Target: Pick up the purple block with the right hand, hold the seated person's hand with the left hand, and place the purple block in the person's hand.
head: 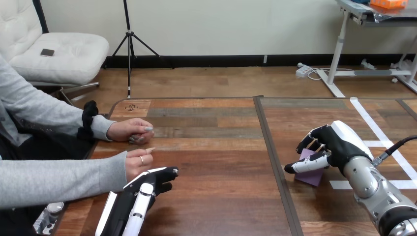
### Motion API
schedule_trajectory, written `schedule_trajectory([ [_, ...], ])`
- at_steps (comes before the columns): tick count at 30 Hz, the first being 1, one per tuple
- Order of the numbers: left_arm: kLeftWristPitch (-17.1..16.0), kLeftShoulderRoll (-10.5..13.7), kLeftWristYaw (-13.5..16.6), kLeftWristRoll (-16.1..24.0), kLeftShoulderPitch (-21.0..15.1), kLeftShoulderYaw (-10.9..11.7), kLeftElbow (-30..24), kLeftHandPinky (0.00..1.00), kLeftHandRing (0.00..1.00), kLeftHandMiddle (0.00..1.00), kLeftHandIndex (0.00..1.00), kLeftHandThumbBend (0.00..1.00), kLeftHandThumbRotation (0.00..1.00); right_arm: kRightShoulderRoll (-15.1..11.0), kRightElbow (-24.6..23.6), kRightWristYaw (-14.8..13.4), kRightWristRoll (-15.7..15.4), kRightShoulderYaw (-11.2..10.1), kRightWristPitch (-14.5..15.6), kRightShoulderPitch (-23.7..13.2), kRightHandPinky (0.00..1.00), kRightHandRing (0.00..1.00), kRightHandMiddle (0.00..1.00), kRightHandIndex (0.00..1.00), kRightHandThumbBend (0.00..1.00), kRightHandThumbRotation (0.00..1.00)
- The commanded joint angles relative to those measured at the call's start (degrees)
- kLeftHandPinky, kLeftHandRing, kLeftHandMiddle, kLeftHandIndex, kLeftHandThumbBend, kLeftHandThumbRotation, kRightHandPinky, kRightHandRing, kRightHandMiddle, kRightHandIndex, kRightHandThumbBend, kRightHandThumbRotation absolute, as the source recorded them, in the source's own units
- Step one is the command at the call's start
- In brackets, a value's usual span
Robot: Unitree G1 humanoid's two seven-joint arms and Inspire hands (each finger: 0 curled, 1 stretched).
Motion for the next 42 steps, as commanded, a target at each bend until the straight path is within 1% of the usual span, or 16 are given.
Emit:
schedule_trajectory([
  [1, -1.43, 0.35, -0.41, -0.30, -3.74, 0.25, -0.21, 0.79, 0.81, 0.79, 0.64, 0.27, 0.93, -0.85, -1.43, 0.01, -0.28, 0.57, -0.49, -2.56, 0.39, 0.44, 0.47, 0.46, 0.81, 0.00],
  [9, -0.94, 0.02, -0.07, -0.26, -3.54, 0.32, -0.61, 0.79, 0.81, 0.79, 0.63, 0.28, 0.93, -1.07, -1.54, -0.30, -0.89, 0.99, -0.36, -2.71, 0.39, 0.44, 0.47, 0.46, 0.82, 0.00],
  [15, -1.57, -0.09, 0.31, 0.14, -3.73, 0.37, -0.12, 0.79, 0.81, 0.78, 0.62, 0.28, 0.92, -1.13, -1.66, -0.60, -0.66, 0.64, -0.71, -2.60, 0.39, 0.44, 0.47, 0.46, 0.82, 0.00],
  [17, -1.13, 0.19, 0.45, 0.62, -3.38, 0.20, -0.90, 0.79, 0.81, 0.78, 0.62, 0.28, 0.92, -1.38, -1.73, -0.66, -0.85, 0.82, -1.43, -2.53, 0.39, 0.44, 0.47, 0.46, 0.82, 0.00],
  [19, -1.37, 0.08, 0.30, 0.24, -3.34, 0.17, -0.82, 0.80, 0.81, 0.78, 0.62, 0.28, 0.93, -2.06, -2.39, 0.00, -0.94, 0.98, -2.51, -3.02, 0.40, 0.45, 0.48, 0.47, 0.81, 0.00],
  [22, -1.40, -0.25, -0.28, -0.79, -3.36, 0.12, -0.73, 0.80, 0.81, 0.78, 0.62, 0.27, 0.93, -2.57, -2.81, 0.21, -0.97, 1.02, -3.75, -3.26, 0.41, 0.45, 0.48, 0.47, 0.81, 0.00],
  [25, -1.54, 0.03, 0.19, 0.18, -3.44, 0.10, -0.67, 0.80, 0.81, 0.78, 0.62, 0.26, 0.93, -2.86, -3.02, 0.88, -0.72, 0.86, -4.67, -3.35, 0.40, 0.45, 0.48, 0.46, 0.81, 0.00],
  [29, -1.58, -0.05, 0.55, 0.52, -3.51, 0.13, -0.63, 0.80, 0.81, 0.78, 0.62, 0.26, 0.93, -3.40, -3.30, 0.48, -1.18, 1.30, -5.97, -3.43, 0.40, 0.44, 0.47, 0.46, 0.81, 0.00],
  [34, -1.19, -0.01, 0.68, 0.57, -3.29, 0.06, -1.13, 0.80, 0.81, 0.78, 0.61, 0.26, 0.93, -3.80, -3.50, 1.03, -0.77, 1.17, -7.05, -3.53, 0.41, 0.44, 0.47, 0.46, 0.81, 0.00],
  [40, -1.21, 0.07, 0.51, 0.30, -3.41, 0.11, -0.93, 0.80, 0.80, 0.77, 0.60, 0.26, 0.93, -4.27, -3.95, 1.04, -1.01, 1.50, -8.38, -3.69, 0.41, 0.44, 0.47, 0.46, 0.81, 0.00],
  [42, -0.43, -0.05, 0.47, -0.14, -3.19, 0.11, -1.61, 0.80, 0.80, 0.77, 0.60, 0.27, 0.93, -4.40, -4.08, 1.33, -0.89, 1.45, -8.58, -3.78, 0.41, 0.44, 0.47, 0.46, 0.81, 0.00],
])
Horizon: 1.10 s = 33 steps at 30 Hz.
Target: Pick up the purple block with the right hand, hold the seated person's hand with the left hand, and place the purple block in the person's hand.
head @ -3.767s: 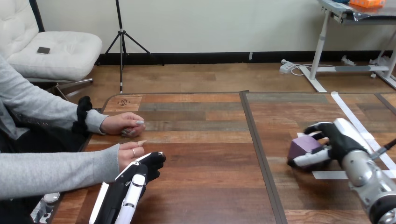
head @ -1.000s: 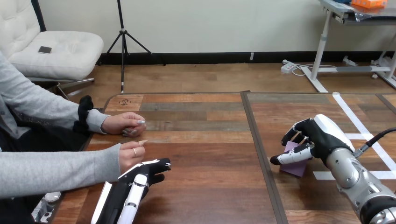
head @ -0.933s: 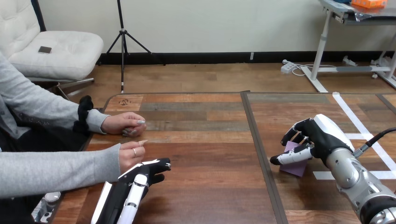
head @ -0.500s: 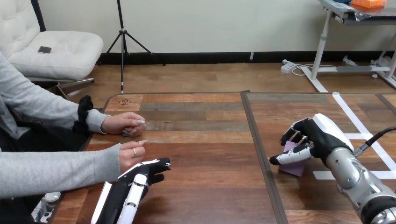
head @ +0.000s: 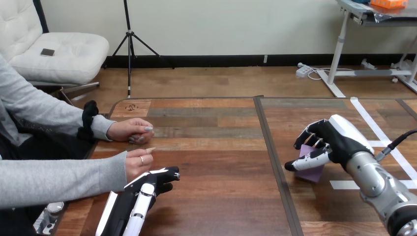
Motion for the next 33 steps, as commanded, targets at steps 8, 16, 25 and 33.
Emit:
schedule_trajectory([
  [8, 0.48, -0.64, -0.52, -2.37, -3.02, 0.27, -2.52, 0.83, 0.82, 0.77, 0.61, 0.25, 0.92, -2.47, -4.49, 0.08, -0.28, 0.50, -3.65, -3.70, 0.40, 0.43, 0.47, 0.46, 0.80, 0.00],
  [16, 1.19, -0.66, -0.74, -3.14, -2.80, 0.32, -3.52, 0.85, 0.82, 0.77, 0.62, 0.31, 0.91, -3.12, -5.57, 0.55, -0.10, 0.57, -5.54, -3.47, 0.41, 0.43, 0.47, 0.46, 0.81, 0.00],
  [25, -0.87, -0.52, -2.22, -4.40, -3.46, 0.43, -2.25, 0.83, 0.81, 0.75, 0.63, 0.29, 0.88, -3.90, -6.97, 0.38, -0.41, 0.78, -7.43, -3.12, 0.42, 0.44, 0.47, 0.46, 0.81, 0.00],
  [33, -1.45, 0.07, -1.66, -2.60, -3.44, 0.35, -3.05, 0.77, 0.78, 0.74, 0.64, 0.36, 0.83, -4.23, -8.12, 1.30, 0.16, 0.15, -8.55, -2.82, 0.42, 0.44, 0.47, 0.46, 0.81, 0.00],
])
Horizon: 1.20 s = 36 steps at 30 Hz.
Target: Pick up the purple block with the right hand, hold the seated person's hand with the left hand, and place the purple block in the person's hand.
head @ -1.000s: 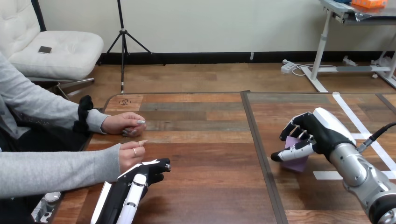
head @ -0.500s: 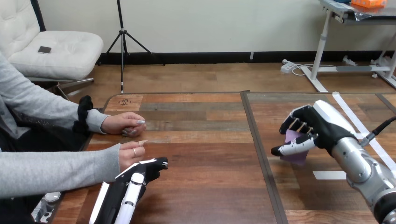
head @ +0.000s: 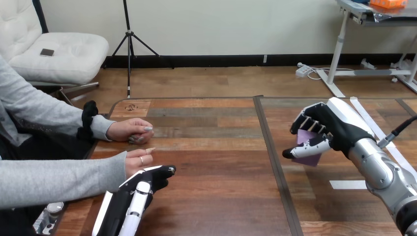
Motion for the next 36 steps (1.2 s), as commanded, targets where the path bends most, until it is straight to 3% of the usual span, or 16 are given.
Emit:
schedule_trajectory([
  [1, -2.30, 0.46, 0.09, 1.14, -3.45, 0.23, -2.70, 0.77, 0.78, 0.74, 0.65, 0.37, 0.83, -1.78, -3.51, 0.26, 0.59, -0.32, -1.86, -2.81, 0.42, 0.44, 0.47, 0.46, 0.81, 0.00],
  [7, -5.44, 2.06, 0.22, 3.91, -4.54, 0.34, -2.73, 0.72, 0.76, 0.74, 0.66, 0.41, 0.79, -1.91, -3.87, 0.51, 0.74, -0.54, -2.24, -2.74, 0.41, 0.44, 0.46, 0.45, 0.81, 0.00],
  [13, -5.27, 3.07, 0.10, 3.94, -4.94, 0.48, -5.94, 0.68, 0.76, 0.74, 0.67, 0.48, 0.70, -2.11, -4.42, 0.84, 0.84, -0.65, -2.45, -2.63, 0.41, 0.43, 0.46, 0.45, 0.81, 0.00],
  [19, -3.90, 5.48, 1.43, 7.46, -4.96, 1.18, -11.93, 0.68, 0.77, 0.76, 0.69, 0.69, 0.62, -2.06, -4.61, 0.81, 0.88, -0.72, -2.57, -2.53, 0.41, 0.43, 0.46, 0.45, 0.81, 0.00],
  [24, -2.37, 8.14, 3.80, 13.66, -4.22, 2.86, -18.31, 0.65, 0.76, 0.76, 0.71, 0.86, 0.60, -1.95, -4.46, 0.85, 0.71, -0.58, -2.23, -2.67, 0.41, 0.44, 0.47, 0.45, 0.81, 0.00],
  [29, 0.87, 9.83, 4.98, 17.13, -3.07, 4.34, -25.62, 0.62, 0.76, 0.77, 0.73, 0.95, 0.58, -1.85, -4.18, 0.54, 0.44, -0.39, -2.47, -2.73, 0.42, 0.44, 0.47, 0.45, 0.81, 0.00],
  [36, 4.16, 11.84, 5.37, 20.08, -2.47, 6.25, -32.73, 0.61, 0.77, 0.79, 0.74, 0.99, 0.58, -1.47, -3.83, 0.49, 0.41, -0.47, -2.04, -2.87, 0.41, 0.43, 0.46, 0.45, 0.81, 0.00],
])
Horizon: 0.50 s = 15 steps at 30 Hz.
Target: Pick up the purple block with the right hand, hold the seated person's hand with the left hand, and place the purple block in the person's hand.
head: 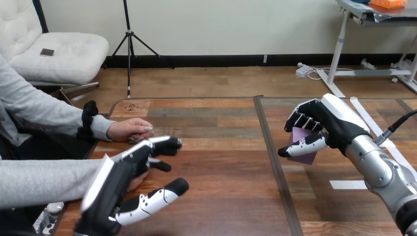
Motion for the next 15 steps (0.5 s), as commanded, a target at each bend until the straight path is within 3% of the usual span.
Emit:
schedule_trajectory([
  [1, 3.45, 3.71, 1.54, 3.55, -2.54, 3.21, -14.31, 0.61, 0.77, 0.79, 0.74, 1.00, 0.58, -1.34, -2.39, -0.56, 0.61, -0.46, -0.71, -3.15, 0.41, 0.43, 0.46, 0.45, 0.81, 0.00],
  [15, 8.96, 4.83, 3.10, 7.55, -2.66, 5.76, -21.28, 0.62, 0.81, 0.82, 0.78, 1.00, 0.59, -0.91, -1.84, -0.54, 0.49, -0.36, -0.23, -3.52, 0.40, 0.43, 0.46, 0.45, 0.81, 0.00],
])
